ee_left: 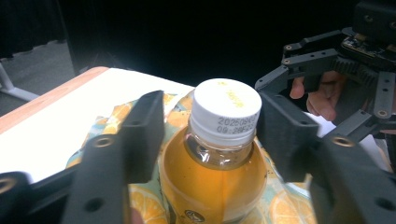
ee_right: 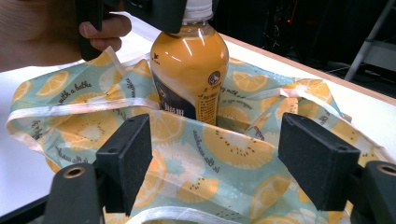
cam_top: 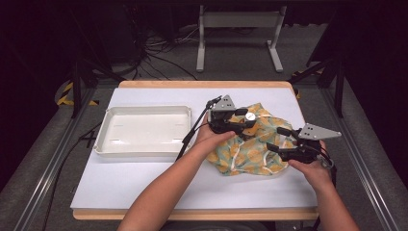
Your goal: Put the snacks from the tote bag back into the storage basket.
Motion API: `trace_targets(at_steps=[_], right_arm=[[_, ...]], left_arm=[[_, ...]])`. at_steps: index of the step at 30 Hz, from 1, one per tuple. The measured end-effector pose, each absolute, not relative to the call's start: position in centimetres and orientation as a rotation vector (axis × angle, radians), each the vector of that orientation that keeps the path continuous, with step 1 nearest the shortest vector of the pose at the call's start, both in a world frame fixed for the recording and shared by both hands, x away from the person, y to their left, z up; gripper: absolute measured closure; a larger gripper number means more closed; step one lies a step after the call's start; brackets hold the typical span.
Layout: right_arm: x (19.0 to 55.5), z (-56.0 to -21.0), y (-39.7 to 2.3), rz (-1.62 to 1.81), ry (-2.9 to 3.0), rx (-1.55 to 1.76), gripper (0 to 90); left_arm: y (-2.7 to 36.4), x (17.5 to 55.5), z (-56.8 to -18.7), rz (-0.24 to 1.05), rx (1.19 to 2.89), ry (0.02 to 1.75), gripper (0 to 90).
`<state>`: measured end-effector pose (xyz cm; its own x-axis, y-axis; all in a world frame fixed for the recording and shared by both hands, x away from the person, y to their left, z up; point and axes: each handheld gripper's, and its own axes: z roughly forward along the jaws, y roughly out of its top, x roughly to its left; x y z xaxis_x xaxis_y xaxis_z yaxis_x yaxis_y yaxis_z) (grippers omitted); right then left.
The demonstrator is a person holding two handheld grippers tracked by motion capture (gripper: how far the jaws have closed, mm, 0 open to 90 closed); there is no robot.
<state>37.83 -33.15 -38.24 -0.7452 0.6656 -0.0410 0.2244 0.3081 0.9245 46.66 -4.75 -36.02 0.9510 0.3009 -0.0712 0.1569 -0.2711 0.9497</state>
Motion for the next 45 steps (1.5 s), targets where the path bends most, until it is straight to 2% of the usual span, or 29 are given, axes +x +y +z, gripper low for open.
trace_targets(at_steps=[3,6,17,45], right_arm=[[37.8,-38.2,-33.2,1.428,2.162,0.794,26.3],[37.8,-38.2,-33.2,1.434,2.163,0.794,26.3],[37.8,-38.2,-33.2,1.441,2.164,0.794,26.2],[37.7,-38.2,-32.5,1.464,2.195,0.763,25.9]], left_arm=[[-4.8,46.6,-36.0,0.143,1.861,0.322,55.4],[-4.8,46.4,-35.9,0.151,1.866,0.308,58.0],[-4.8,46.3,-35.6,0.130,1.872,0.302,58.4],[-3.7,46.1,-30.6,0.129,1.808,0.247,58.4]])
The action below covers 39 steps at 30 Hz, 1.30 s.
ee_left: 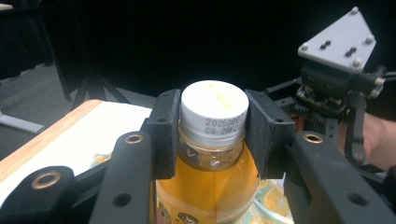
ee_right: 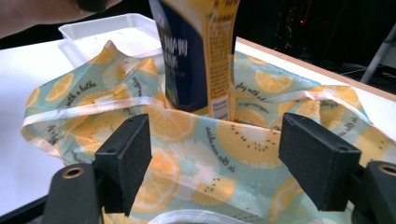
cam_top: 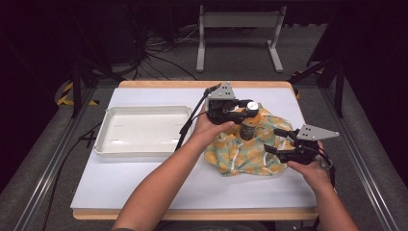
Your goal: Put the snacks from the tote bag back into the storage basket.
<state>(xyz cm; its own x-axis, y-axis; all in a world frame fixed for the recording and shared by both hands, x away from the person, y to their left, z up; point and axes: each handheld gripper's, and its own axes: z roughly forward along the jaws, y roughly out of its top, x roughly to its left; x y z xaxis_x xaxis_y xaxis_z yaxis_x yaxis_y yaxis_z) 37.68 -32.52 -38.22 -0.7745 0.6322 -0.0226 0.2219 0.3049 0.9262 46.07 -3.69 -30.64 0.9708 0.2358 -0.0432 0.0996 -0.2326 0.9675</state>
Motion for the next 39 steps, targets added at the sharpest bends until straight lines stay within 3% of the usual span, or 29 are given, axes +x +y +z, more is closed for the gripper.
trace_targets(at_steps=[20,39], right_arm=[[37.7,-38.3,-32.2,1.474,2.231,0.751,25.5],[37.6,-38.3,-31.8,1.471,2.249,0.737,25.8]], left_arm=[[-2.4,45.4,-26.8,0.125,1.768,0.201,58.4],[2.0,44.0,-24.5,0.137,1.734,0.178,58.4]])
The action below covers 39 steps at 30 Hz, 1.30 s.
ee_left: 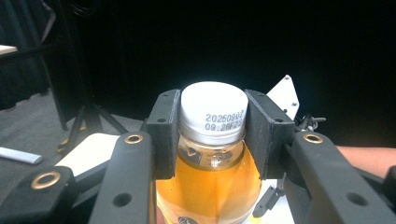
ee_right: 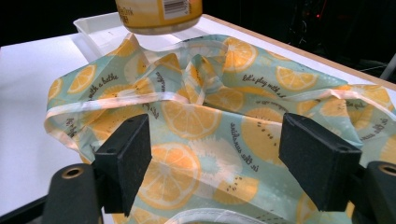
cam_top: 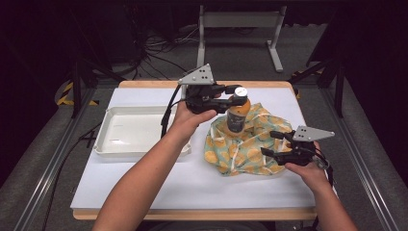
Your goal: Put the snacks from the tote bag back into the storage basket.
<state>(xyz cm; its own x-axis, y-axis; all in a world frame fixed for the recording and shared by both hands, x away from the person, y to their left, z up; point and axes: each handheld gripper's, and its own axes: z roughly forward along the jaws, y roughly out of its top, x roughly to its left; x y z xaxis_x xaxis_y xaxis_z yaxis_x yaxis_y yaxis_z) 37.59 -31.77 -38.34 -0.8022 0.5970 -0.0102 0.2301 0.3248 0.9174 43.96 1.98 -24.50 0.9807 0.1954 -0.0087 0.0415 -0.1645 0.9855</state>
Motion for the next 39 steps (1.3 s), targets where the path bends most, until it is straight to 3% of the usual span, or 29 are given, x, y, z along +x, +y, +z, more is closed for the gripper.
trace_targets(at_steps=[39], right_arm=[[37.7,-38.5,-31.9,1.469,2.243,0.751,27.8]], left_arm=[[12.7,43.4,-24.6,0.235,1.741,0.315,58.4]])
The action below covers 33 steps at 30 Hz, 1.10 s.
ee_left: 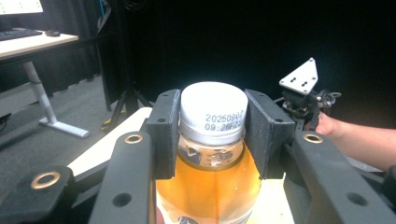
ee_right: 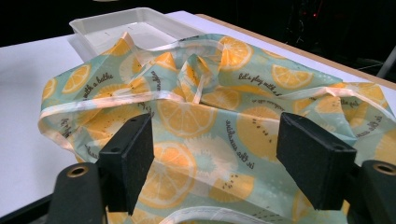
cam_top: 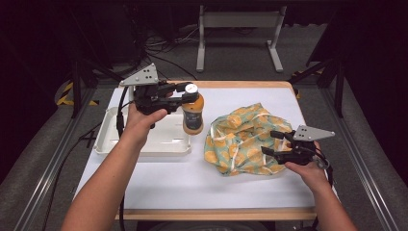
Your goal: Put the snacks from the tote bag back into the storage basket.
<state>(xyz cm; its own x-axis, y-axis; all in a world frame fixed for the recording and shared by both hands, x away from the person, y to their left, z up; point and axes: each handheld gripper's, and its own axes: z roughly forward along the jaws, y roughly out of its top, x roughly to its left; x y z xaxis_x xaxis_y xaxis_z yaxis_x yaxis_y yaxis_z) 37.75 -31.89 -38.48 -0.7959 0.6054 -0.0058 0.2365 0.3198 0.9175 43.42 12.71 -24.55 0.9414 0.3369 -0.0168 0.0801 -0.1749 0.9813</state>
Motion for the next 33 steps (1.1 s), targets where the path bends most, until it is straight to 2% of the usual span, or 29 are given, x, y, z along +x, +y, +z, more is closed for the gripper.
trace_targets(at_steps=[13,33], right_arm=[[37.7,-38.6,-31.9,1.475,2.248,0.755,27.8],[37.7,-38.7,-31.7,1.491,2.264,0.757,27.1]], left_arm=[[15.3,44.2,-26.0,0.268,1.766,0.363,58.3],[17.6,44.9,-29.8,0.239,1.789,0.362,58.3]])
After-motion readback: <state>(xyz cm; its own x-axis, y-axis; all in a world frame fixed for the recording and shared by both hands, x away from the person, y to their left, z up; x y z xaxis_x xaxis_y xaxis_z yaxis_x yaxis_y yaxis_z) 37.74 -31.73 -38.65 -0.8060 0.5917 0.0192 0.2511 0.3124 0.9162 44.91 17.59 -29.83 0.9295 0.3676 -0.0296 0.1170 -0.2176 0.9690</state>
